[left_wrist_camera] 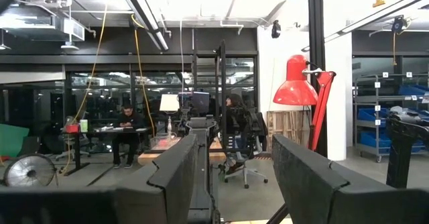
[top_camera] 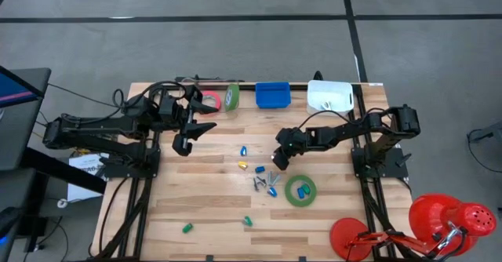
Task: Pick and place Stapler, Stapler remover, tape
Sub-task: Put the purple staple remover into the white bin
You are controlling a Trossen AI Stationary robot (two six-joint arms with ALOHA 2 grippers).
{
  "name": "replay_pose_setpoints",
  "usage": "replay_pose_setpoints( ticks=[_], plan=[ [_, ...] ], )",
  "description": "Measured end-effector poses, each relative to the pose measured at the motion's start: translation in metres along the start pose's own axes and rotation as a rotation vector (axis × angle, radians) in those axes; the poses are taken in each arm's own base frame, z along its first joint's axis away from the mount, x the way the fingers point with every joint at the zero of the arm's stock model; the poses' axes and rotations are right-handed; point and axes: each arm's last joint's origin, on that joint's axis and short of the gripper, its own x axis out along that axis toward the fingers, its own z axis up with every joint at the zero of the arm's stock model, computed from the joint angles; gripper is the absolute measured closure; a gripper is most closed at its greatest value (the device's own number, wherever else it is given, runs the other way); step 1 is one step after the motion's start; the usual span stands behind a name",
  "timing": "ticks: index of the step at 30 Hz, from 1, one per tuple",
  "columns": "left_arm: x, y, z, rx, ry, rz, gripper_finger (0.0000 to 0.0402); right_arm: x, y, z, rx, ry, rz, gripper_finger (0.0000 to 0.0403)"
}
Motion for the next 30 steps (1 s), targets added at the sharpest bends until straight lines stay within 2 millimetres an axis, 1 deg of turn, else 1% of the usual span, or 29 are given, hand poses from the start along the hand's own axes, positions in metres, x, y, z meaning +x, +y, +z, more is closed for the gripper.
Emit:
replay_pose_setpoints(
  ticks=[8, 16, 19, 24, 30],
  plan=[
    [0.0, 0.0, 0.0, 0.0, 0.0, 0.0, 0.022, -0.002, 0.0, 0.001, 0.028, -0.003, 0.002, 0.0402],
    [0.0, 0.0, 0.0, 0.0, -0.001, 0.0, 0.022, -0.009, 0.006, 0.016, 0.025, -0.051, 0.016, 0.0402],
    [0.0, 0.0, 0.0, 0.0, -0.001, 0.0, 0.022, -0.016, 0.008, 0.024, 0.025, -0.09, 0.032, 0.0403],
    [0.0, 0.0, 0.0, 0.0, -0.001, 0.0, 0.022, -0.031, 0.004, 0.033, 0.033, -0.123, -0.003, 0.0403],
    [0.0, 0.0, 0.0, 0.0, -0.001, 0.0, 0.022, -0.059, -0.013, 0.04, 0.051, -0.157, -0.107, 0.0403]
  ],
)
